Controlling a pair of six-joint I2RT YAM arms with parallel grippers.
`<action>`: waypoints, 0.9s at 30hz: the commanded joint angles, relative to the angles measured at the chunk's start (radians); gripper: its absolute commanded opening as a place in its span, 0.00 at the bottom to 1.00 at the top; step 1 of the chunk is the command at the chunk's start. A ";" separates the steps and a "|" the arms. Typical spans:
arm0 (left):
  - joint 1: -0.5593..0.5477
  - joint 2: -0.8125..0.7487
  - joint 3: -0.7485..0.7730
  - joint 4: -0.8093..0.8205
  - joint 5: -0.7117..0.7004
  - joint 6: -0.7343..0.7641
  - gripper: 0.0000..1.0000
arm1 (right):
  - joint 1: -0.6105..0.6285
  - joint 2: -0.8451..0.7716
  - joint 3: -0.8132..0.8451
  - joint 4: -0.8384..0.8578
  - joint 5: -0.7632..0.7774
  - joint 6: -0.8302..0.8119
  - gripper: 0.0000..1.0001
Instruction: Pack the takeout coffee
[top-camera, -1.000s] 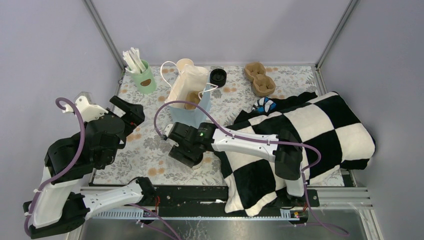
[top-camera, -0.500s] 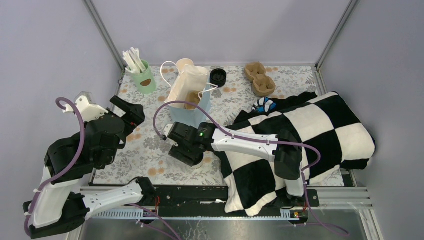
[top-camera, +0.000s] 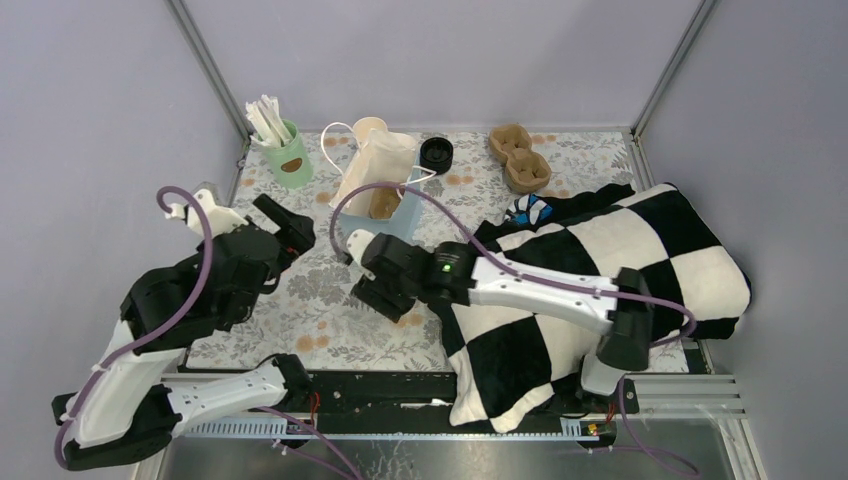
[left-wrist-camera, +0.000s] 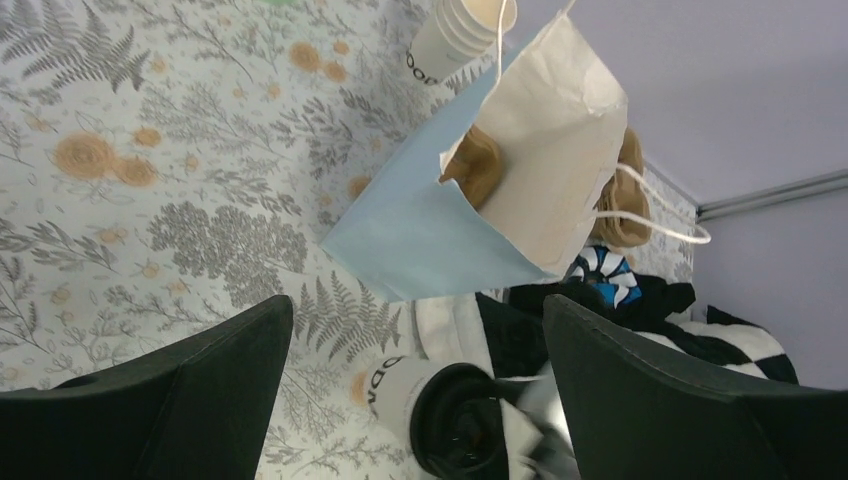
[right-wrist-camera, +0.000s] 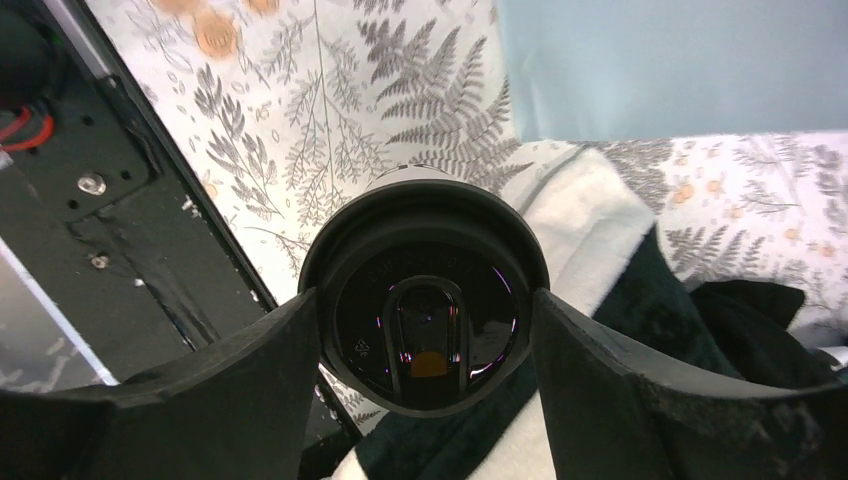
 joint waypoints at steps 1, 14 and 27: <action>-0.001 0.026 -0.043 0.068 0.091 -0.046 0.99 | 0.005 -0.192 -0.046 0.082 0.078 0.037 0.68; 0.340 0.347 0.045 0.120 0.716 -0.006 0.92 | 0.005 -0.483 -0.121 0.005 0.255 -0.025 0.64; 0.454 0.503 0.057 0.221 0.841 -0.307 0.70 | 0.005 -0.609 -0.191 -0.013 0.335 -0.010 0.62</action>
